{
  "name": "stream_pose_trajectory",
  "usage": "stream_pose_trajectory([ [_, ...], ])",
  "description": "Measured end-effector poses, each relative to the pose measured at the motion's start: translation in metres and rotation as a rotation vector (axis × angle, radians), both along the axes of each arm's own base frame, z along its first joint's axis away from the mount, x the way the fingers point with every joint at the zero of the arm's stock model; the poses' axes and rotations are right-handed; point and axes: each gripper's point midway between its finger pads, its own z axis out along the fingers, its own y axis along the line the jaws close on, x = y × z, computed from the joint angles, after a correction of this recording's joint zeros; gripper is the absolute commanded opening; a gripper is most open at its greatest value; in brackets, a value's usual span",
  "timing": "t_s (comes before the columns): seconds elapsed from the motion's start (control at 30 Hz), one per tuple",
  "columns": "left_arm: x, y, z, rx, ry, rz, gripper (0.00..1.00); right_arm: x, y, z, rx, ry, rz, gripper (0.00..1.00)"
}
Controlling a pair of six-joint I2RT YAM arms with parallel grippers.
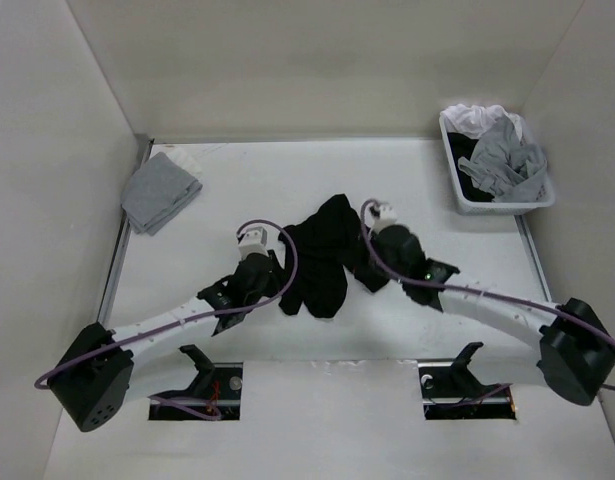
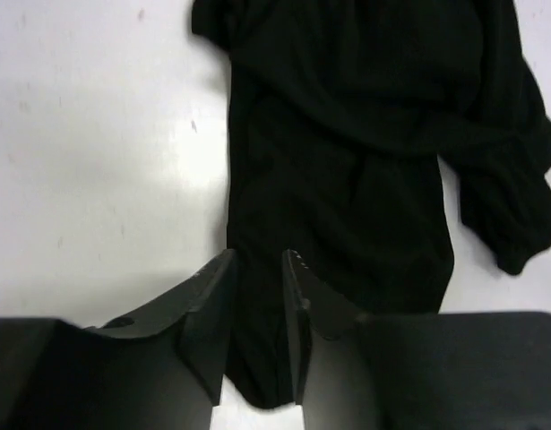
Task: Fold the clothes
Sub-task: Move the tank top to the center of the board, then flatten the tank top out
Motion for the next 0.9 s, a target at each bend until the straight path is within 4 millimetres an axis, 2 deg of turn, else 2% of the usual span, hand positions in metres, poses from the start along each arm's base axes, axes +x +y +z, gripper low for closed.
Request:
stream_pose_trajectory([
  [0.07, -0.013, -0.001, -0.001, -0.006, 0.031, -0.003, 0.35, -0.053, 0.010, -0.038, -0.074, 0.090, 0.087, 0.32],
  [0.13, -0.025, -0.002, -0.001, -0.016, 0.059, -0.010, 0.44, -0.093, 0.012, -0.063, -0.134, 0.154, 0.139, 0.41],
  [0.23, -0.043, -0.004, -0.006, -0.010, 0.104, -0.031, 0.51, -0.125, 0.014, -0.079, -0.172, 0.201, 0.169, 0.45],
  [0.33, -0.056, -0.007, -0.016, 0.015, 0.149, -0.057, 0.52, -0.132, 0.019, -0.087, -0.173, 0.224, 0.160, 0.47],
  [0.43, -0.063, -0.008, -0.033, 0.059, 0.196, -0.074, 0.52, -0.129, 0.020, -0.105, -0.204, 0.257, 0.128, 0.47],
  [0.53, -0.066, -0.008, -0.048, 0.094, 0.235, -0.080, 0.50, -0.127, 0.017, -0.125, -0.246, 0.289, 0.101, 0.46],
  [0.6, -0.063, -0.013, -0.049, 0.082, 0.228, -0.084, 0.47, -0.126, 0.017, -0.132, -0.256, 0.303, 0.084, 0.45],
  [0.77, -0.057, -0.024, -0.051, 0.053, 0.221, -0.101, 0.25, -0.120, 0.025, -0.136, -0.225, 0.305, 0.066, 0.29],
  [0.9, -0.057, -0.025, -0.053, 0.051, 0.226, -0.109, 0.09, -0.116, 0.030, -0.136, -0.201, 0.300, 0.060, 0.04],
])
